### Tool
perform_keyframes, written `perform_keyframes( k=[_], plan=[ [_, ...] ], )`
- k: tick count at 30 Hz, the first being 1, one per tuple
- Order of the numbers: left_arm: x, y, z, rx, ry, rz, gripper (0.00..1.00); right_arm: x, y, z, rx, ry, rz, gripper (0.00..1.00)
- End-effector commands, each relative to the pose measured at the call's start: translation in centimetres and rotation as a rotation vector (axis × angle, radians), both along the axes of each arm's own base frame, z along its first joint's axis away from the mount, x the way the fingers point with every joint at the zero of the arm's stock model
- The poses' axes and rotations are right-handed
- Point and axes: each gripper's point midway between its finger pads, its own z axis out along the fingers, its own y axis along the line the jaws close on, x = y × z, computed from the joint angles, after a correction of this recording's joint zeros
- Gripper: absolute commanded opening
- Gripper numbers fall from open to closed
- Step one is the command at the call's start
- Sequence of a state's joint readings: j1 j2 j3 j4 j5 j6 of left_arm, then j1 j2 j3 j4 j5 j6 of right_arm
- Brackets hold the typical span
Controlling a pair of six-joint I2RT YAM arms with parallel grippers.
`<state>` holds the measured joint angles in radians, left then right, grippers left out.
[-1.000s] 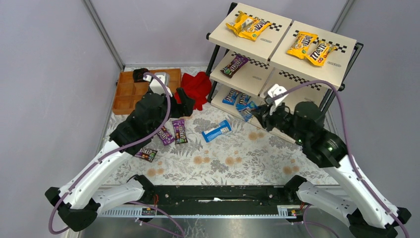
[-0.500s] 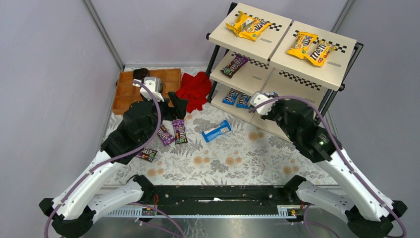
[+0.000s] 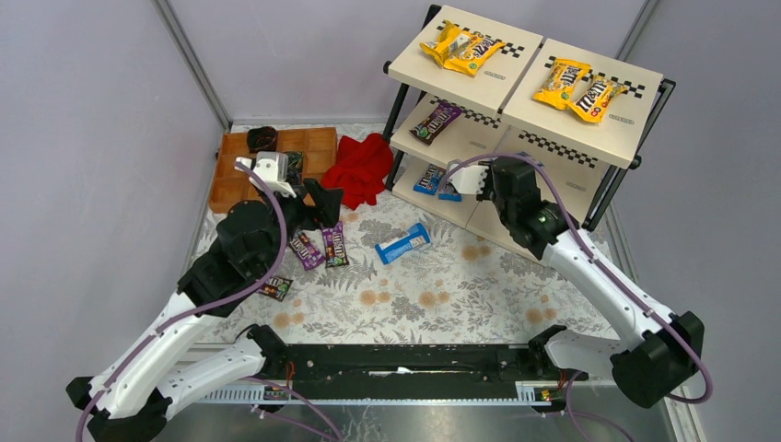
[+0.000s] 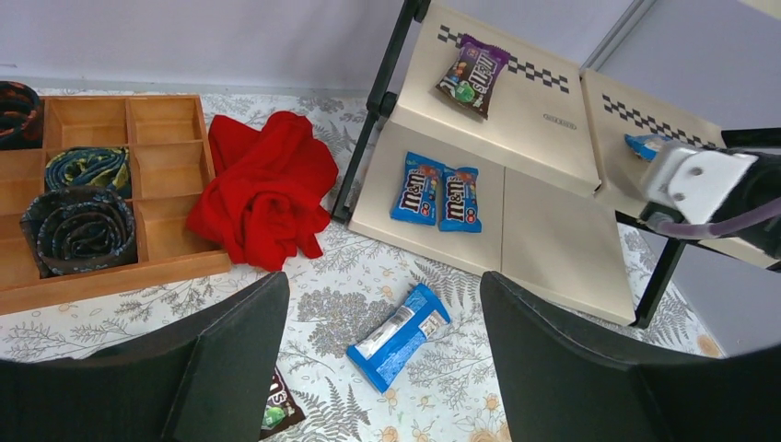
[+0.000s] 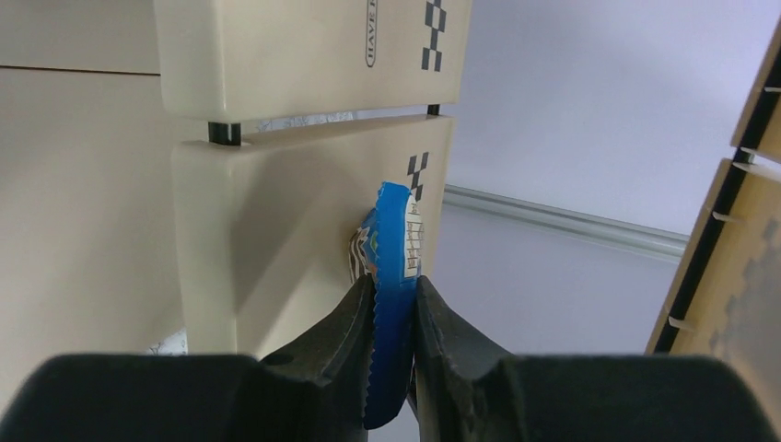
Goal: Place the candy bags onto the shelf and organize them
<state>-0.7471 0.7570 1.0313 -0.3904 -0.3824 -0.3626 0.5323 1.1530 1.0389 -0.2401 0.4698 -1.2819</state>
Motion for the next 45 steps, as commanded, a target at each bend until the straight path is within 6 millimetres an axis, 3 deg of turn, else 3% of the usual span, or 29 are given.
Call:
perform_keyframes(
  k=[1,6,9,12,16,19,22,30,36,42,45],
  plan=[
    [0.0,0.5,1.6,-0.025,-0.062,0.024,0.81,1.6,0.8,2.9,-0.022,-0.061,0.049,0.22],
    [0.0,0.7,1.5,-0.017,-0.064,0.034,0.81,0.0,3.2,4.3,0.122,-0.076,0.109,0.21],
    [0.1,0.6,1.3,-0.009,-0.061,0.041,0.81,-3.6,7.9,4.1,0.224,0.029,0.230,0.22],
    [0.3,0.5,1.1,-0.001,-0.054,0.044,0.81,-7.3,11.7,2.7,0.317,0.166,0.310,0.19],
    [0.5,0.3,0.8,0.007,-0.045,0.040,0.81,-10.3,14.5,-0.7,0.378,0.316,0.350,0.18],
    [0.7,0.2,0.5,0.013,-0.039,0.045,0.81,-10.8,14.2,-5.0,0.317,0.384,0.318,0.18],
    [0.9,0.2,0.3,0.019,-0.034,0.049,0.81,-9.7,13.0,-8.4,0.219,0.347,0.258,0.18],
    [1.0,0.2,0.1,0.021,-0.029,0.051,0.81,-5.9,9.8,-14.9,-0.071,0.197,0.118,0.18],
    [0.8,0.3,0.3,0.015,-0.034,0.049,0.81,-3.2,7.5,-16.0,-0.138,0.115,0.058,0.19],
    [0.7,0.4,0.5,0.010,-0.039,0.051,0.81,-2.3,7.1,-14.9,-0.178,0.074,0.067,0.19],
    [0.7,0.4,0.4,0.012,-0.038,0.051,0.82,-2.0,8.0,-12.8,-0.110,0.040,0.080,0.19]
  ],
)
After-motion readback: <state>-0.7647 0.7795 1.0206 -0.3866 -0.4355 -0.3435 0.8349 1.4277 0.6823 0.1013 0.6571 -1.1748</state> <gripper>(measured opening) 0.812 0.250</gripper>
